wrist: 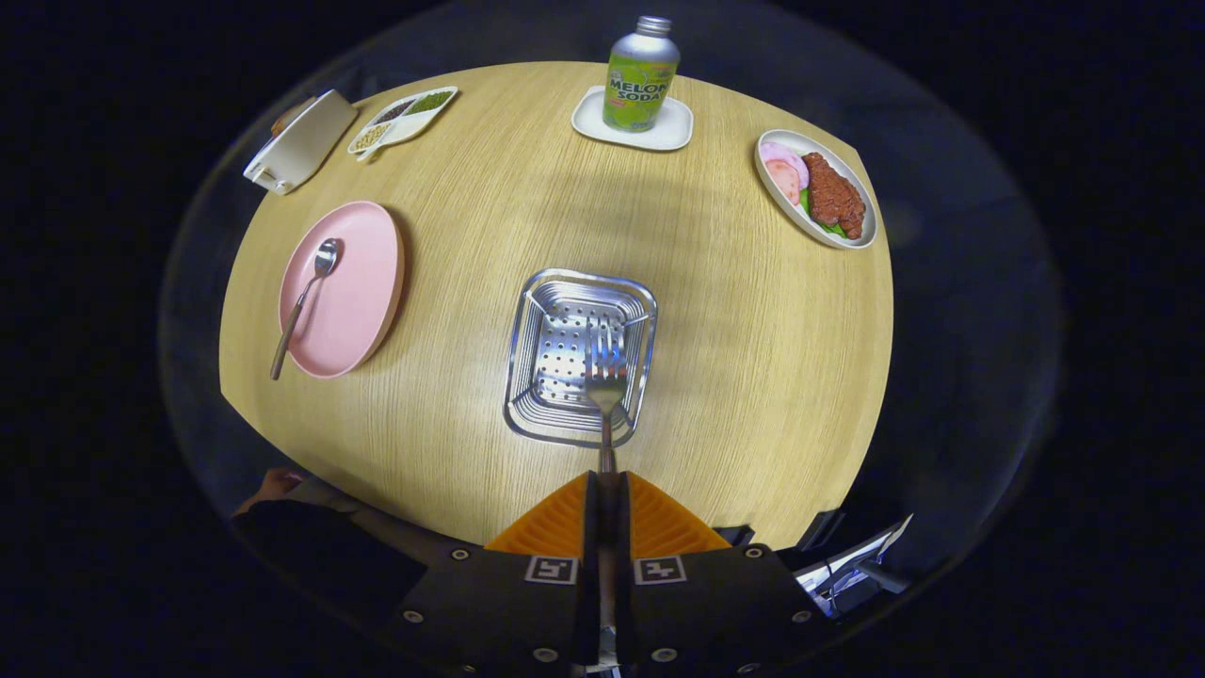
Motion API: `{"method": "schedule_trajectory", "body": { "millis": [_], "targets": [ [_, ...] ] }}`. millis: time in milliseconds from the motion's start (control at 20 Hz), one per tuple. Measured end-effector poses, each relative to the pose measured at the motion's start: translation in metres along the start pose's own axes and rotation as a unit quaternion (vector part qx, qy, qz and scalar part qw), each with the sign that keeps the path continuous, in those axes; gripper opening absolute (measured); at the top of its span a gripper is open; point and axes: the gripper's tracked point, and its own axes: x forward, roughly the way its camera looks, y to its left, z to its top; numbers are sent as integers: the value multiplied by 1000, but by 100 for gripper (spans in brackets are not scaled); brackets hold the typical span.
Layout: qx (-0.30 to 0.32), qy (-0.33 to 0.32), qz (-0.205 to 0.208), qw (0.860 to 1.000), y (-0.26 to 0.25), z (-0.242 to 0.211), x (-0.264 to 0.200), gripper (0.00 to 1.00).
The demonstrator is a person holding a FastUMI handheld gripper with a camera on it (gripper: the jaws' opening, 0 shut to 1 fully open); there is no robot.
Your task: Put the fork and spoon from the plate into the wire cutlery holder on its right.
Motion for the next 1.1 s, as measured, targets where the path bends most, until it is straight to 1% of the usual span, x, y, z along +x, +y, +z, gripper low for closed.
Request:
{"method": "schedule_trajectory", "body": {
  "millis": [200,350,500,650,750,850,1000,1100],
  "targets": [
    [19,-11,7,1000,2,11,2,9],
    [31,-38,12,999,5,21,-3,11],
    [42,-55,20,997,11,22,-4,11],
    [46,-94,21,994,10,29,-10,11],
    [56,-142,22,988,10,44,-22,11],
    [67,-194,28,978,14,58,-37,12],
    [70,-270,28,960,22,77,-60,13],
    [73,-318,29,945,35,89,-77,14]
  ]
}}
